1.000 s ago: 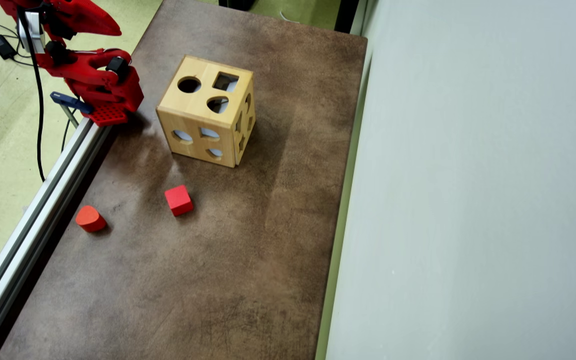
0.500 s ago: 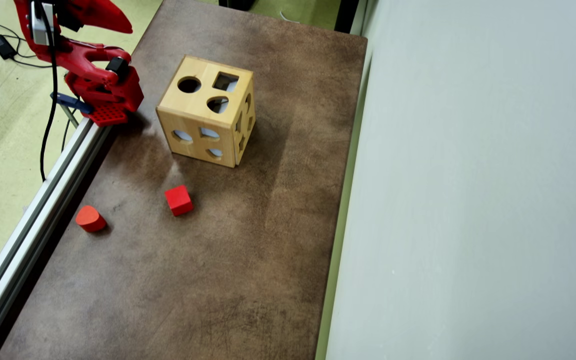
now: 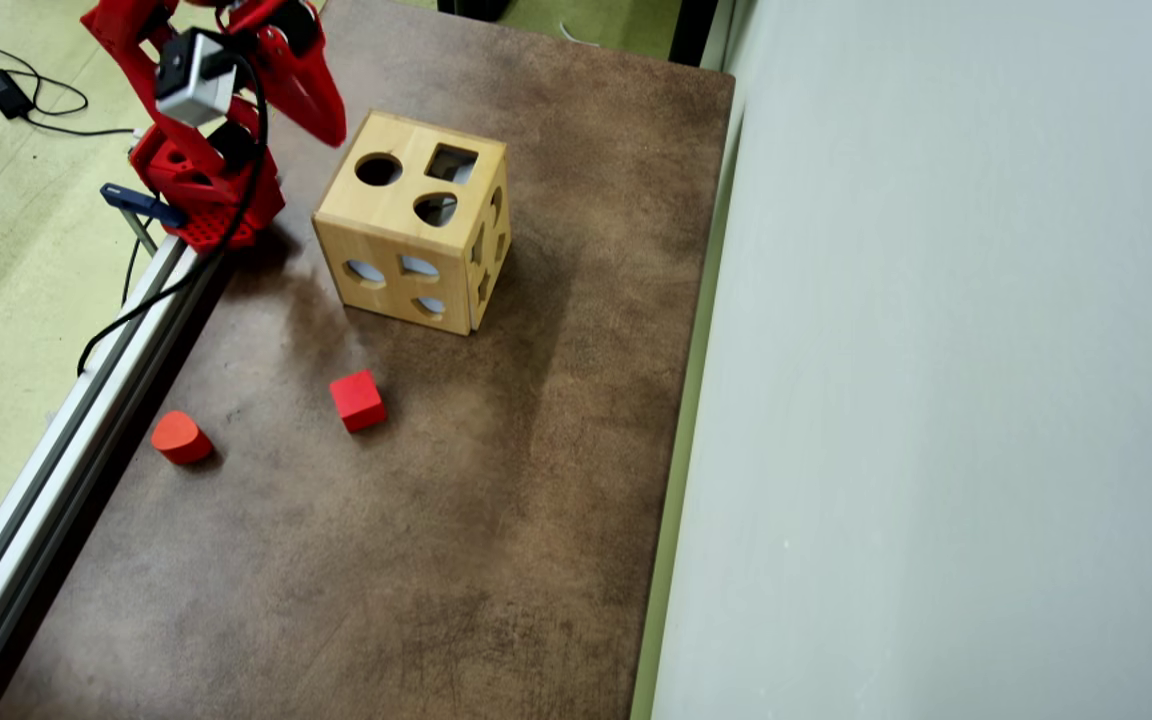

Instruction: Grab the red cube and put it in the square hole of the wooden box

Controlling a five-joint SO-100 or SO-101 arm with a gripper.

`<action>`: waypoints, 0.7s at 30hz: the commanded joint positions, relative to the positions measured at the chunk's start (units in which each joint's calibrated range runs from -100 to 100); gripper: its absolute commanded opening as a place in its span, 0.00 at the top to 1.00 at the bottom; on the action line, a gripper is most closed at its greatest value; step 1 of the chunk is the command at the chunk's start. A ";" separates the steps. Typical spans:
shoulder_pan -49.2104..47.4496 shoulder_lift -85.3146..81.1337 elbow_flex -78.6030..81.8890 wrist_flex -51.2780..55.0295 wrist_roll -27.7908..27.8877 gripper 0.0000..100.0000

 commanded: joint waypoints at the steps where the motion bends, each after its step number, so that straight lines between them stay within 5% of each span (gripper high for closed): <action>1: 6.18 10.54 -2.36 -1.26 8.69 0.98; 7: 7.07 23.11 -2.45 -1.34 17.24 0.97; 16: 5.88 37.55 -1.64 -26.03 18.32 0.98; 21: 4.54 41.11 -1.55 -30.53 18.51 0.97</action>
